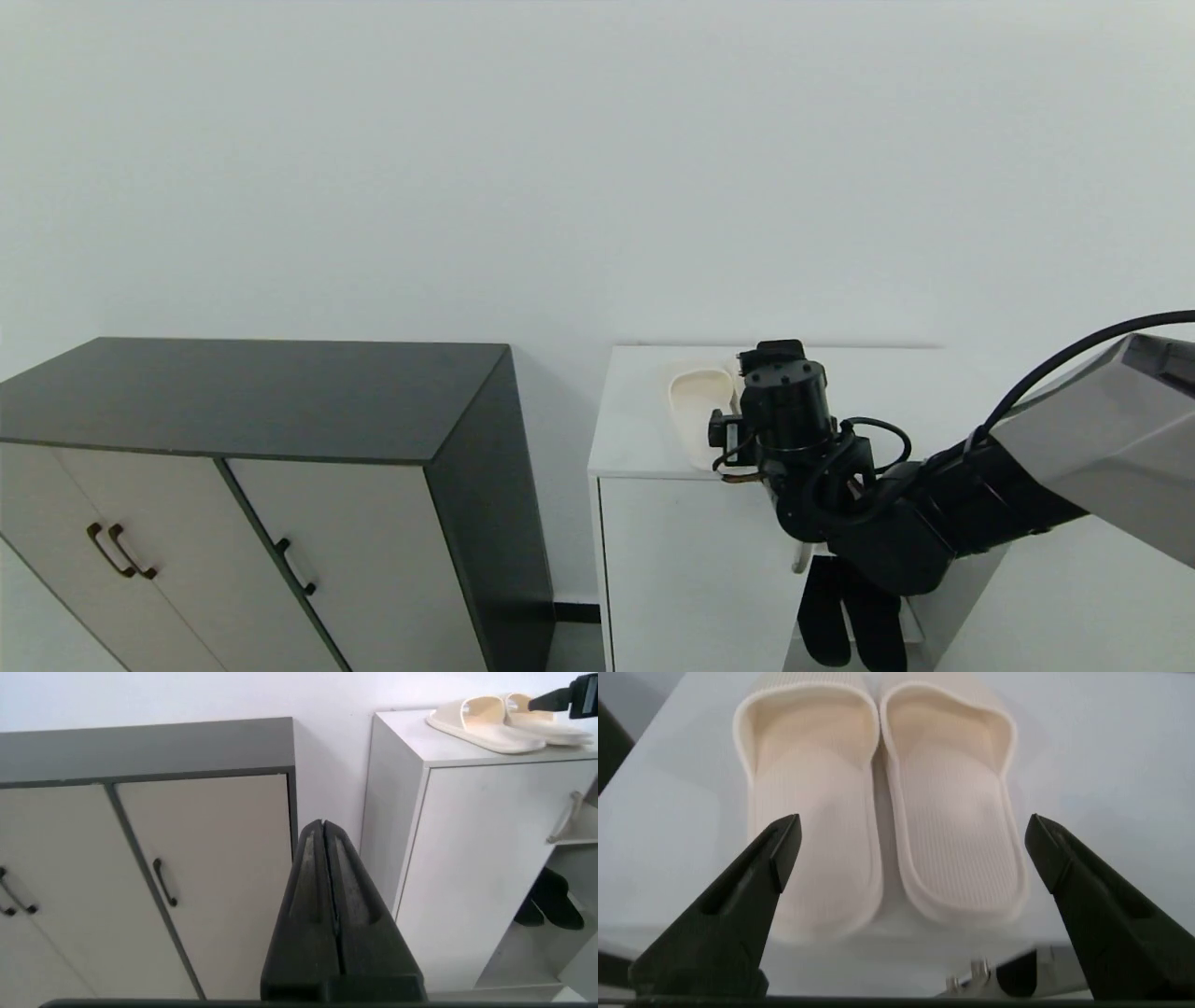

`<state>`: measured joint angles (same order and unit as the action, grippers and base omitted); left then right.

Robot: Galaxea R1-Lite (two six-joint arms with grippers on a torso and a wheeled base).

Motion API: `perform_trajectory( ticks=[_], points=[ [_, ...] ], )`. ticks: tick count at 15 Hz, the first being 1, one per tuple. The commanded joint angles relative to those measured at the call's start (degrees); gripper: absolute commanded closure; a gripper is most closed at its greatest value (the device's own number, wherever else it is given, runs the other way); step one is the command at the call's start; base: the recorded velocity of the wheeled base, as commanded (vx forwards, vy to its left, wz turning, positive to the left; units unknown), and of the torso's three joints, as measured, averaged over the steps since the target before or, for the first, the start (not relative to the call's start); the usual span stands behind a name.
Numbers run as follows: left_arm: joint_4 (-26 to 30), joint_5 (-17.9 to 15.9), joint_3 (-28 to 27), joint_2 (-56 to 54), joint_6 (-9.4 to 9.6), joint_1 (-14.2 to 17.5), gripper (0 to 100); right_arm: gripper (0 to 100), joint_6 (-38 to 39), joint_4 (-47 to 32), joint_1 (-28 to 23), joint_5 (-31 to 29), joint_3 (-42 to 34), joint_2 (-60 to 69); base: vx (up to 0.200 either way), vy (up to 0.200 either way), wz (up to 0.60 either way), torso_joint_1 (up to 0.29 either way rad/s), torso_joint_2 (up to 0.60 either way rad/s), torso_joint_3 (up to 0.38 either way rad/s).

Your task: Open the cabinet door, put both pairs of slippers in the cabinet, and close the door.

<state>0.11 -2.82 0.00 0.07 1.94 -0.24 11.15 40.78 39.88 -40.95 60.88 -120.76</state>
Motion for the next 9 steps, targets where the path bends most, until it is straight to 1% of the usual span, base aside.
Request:
perform_trajectory(
  ticks=[1, 5, 7, 9],
  points=[
    [-0.02, 0.00, 0.00, 0.01, 0.00, -0.02, 100, 0, 0.01, 0.00, 0.03, 0.25, 0.03, -0.88, 0.000, 0.000, 0.00, 0.000, 0.00, 0.000],
    [-0.02, 0.00, 0.00, 0.01, 0.00, -0.02, 100, 0, 0.01, 0.00, -0.94, 2.10, 2.84, -2.90, 0.000, 0.000, 0.00, 0.000, 0.00, 0.000],
    [-0.02, 0.00, 0.00, 0.01, 0.00, -0.02, 100, 0, -0.08, -0.08, -2.35, 4.65, 5.92, -4.57, 0.000, 0.000, 0.00, 0.000, 0.00, 0.000],
    [-0.02, 0.00, 0.00, 0.01, -0.09, -0.02, 100, 0, -0.43, -0.44, -3.84, 4.65, 10.31, -7.91, 0.000, 0.000, 0.00, 0.000, 0.00, 0.000]
  ],
)
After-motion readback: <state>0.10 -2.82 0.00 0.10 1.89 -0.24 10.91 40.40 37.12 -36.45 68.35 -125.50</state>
